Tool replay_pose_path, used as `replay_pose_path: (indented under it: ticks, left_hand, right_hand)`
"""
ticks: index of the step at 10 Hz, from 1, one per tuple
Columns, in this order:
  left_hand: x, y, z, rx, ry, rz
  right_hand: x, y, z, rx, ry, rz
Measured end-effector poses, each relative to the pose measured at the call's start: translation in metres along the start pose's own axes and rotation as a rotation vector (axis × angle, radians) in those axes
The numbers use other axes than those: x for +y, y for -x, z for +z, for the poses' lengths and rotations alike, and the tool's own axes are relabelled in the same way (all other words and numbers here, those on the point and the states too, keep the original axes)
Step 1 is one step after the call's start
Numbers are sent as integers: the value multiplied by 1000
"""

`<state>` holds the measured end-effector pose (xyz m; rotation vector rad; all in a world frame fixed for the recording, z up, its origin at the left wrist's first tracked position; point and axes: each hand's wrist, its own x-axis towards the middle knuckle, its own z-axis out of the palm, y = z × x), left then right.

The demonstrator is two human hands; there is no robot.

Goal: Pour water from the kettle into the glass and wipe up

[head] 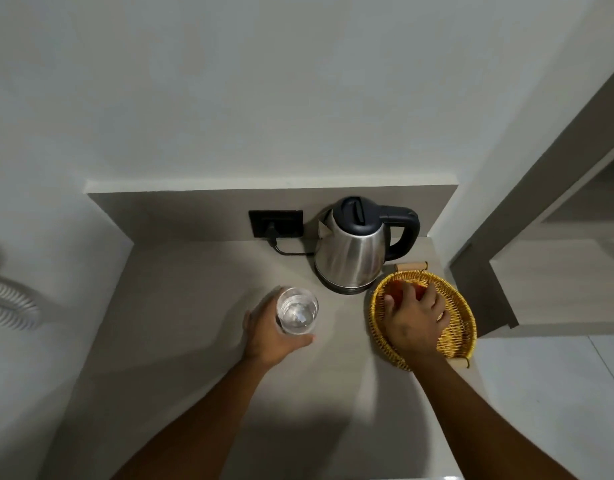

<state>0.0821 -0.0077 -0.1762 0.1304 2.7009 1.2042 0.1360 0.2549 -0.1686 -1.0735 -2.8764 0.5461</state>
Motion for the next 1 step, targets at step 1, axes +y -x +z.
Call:
replay_pose_path:
  ticks: [1]
  left_hand:
    - [7,7,-8,34,3,2]
  right_hand:
    - [-20,14,-16,131,-41,-249]
